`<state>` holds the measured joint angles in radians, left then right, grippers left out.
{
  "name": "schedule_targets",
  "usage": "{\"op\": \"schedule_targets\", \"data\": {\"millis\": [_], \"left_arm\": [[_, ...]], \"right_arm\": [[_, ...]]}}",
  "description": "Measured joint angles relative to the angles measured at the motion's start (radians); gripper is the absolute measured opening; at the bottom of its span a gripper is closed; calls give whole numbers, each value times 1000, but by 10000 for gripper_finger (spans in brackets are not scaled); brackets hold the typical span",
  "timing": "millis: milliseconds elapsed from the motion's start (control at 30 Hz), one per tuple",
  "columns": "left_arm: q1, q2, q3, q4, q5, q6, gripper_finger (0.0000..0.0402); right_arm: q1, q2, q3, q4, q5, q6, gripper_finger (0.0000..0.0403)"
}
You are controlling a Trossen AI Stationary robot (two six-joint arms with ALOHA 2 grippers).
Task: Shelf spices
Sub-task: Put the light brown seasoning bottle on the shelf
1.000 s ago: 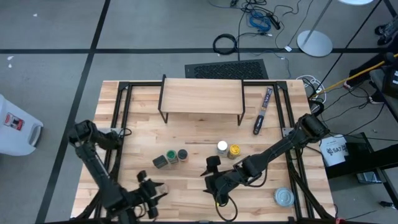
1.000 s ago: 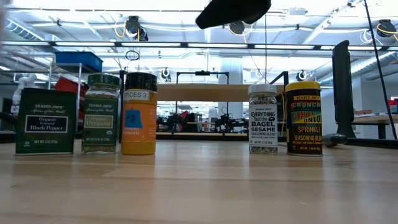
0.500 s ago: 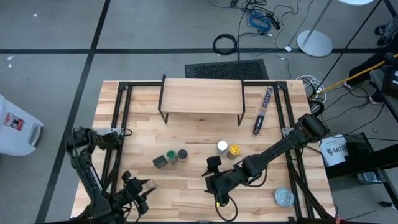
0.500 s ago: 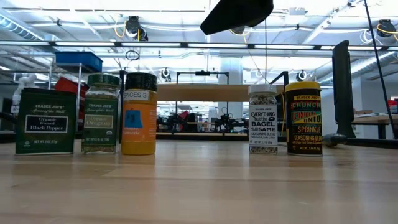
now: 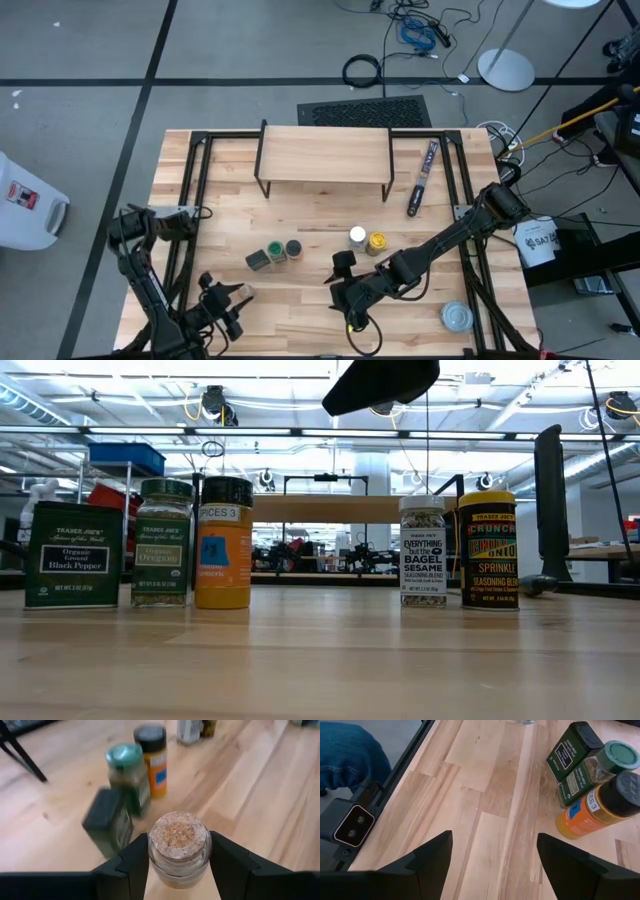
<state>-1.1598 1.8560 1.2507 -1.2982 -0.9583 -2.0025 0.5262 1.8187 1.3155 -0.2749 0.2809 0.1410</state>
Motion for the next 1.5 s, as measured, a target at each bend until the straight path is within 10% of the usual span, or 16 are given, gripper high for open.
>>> {"op": "schedule_targets", "data": {"millis": [567,900,1200,1500], "left_arm": [[249,-250,77,-3,-137,592,178],[447,-520,77,311,-148,1291,178],[729,-714,77,723,158,1948,178],[1051,-748,77,771,512,2148,178]], "right_arm": [[11,-252,0,-169,-37,-10,279],[10,-407,1,-319,-21,-40,279],[-29,-501,1,-412,176,-79,279],[-102,-552,1,-477,194,-105,279]]}}
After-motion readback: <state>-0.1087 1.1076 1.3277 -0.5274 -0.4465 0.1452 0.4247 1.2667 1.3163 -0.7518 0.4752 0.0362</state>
